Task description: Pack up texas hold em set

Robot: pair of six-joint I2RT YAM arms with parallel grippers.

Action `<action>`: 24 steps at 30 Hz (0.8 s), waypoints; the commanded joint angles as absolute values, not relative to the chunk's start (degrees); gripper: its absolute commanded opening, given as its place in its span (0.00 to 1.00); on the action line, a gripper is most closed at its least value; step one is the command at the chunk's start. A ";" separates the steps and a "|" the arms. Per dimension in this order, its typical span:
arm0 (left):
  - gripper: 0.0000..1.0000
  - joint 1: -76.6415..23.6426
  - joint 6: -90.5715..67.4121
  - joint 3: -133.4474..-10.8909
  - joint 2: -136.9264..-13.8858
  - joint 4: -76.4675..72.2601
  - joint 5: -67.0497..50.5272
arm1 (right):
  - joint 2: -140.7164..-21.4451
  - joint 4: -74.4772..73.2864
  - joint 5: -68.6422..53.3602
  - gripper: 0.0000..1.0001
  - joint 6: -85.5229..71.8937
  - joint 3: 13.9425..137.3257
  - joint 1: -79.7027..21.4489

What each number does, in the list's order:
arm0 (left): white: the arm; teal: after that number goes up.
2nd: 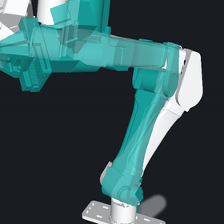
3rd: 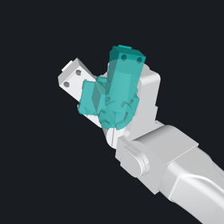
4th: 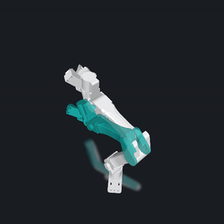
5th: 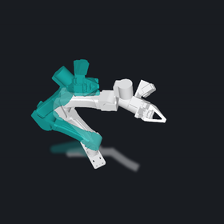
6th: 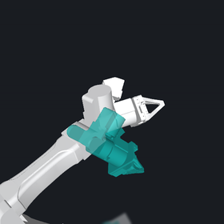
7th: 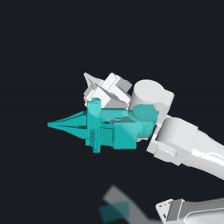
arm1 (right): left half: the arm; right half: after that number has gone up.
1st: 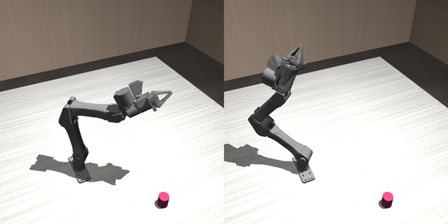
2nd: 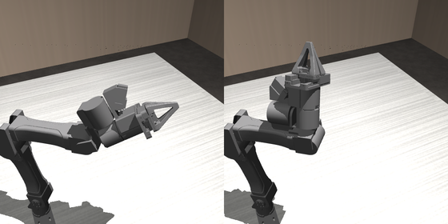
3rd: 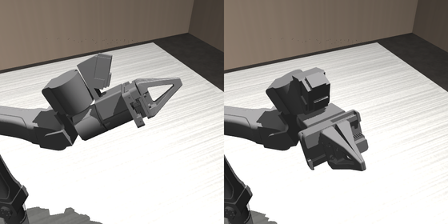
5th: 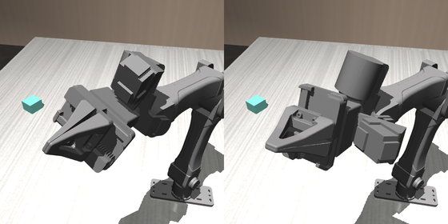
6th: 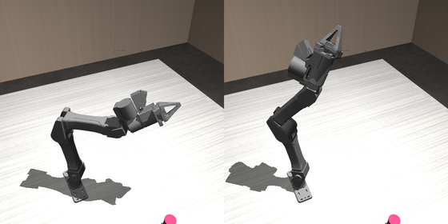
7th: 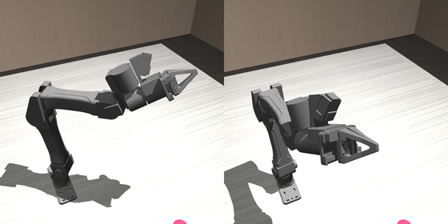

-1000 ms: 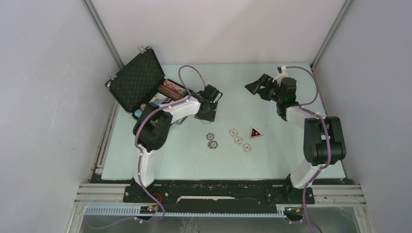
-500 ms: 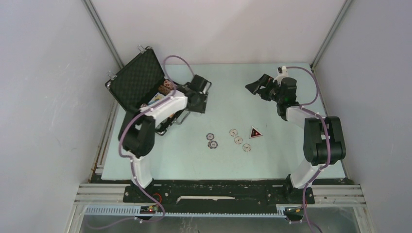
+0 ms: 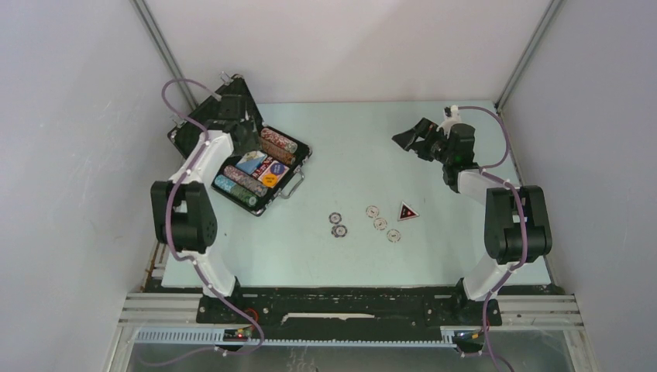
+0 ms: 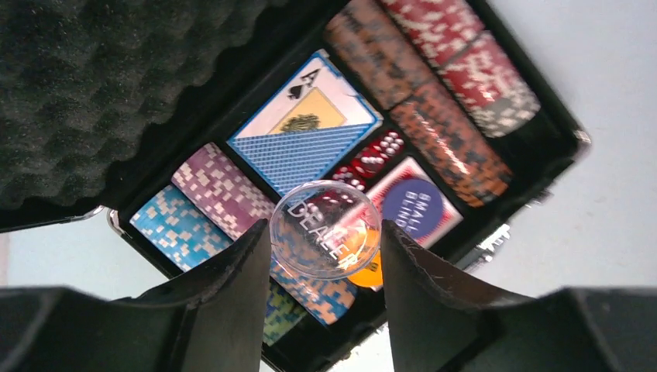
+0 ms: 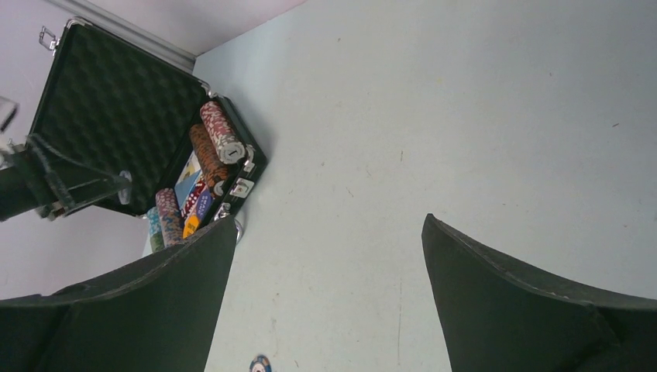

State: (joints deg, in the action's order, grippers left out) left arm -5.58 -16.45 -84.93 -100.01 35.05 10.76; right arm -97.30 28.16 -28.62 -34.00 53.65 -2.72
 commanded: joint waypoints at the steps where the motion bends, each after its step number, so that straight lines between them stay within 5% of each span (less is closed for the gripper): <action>1: 0.40 -2.20 -16.13 -90.62 -106.81 34.26 7.79 | -97.32 30.66 -29.20 1.00 -34.87 55.46 -2.37; 24: 0.49 -0.18 -17.64 -100.46 -122.08 31.85 5.53 | -97.94 32.08 -30.38 1.00 -35.62 55.41 -1.68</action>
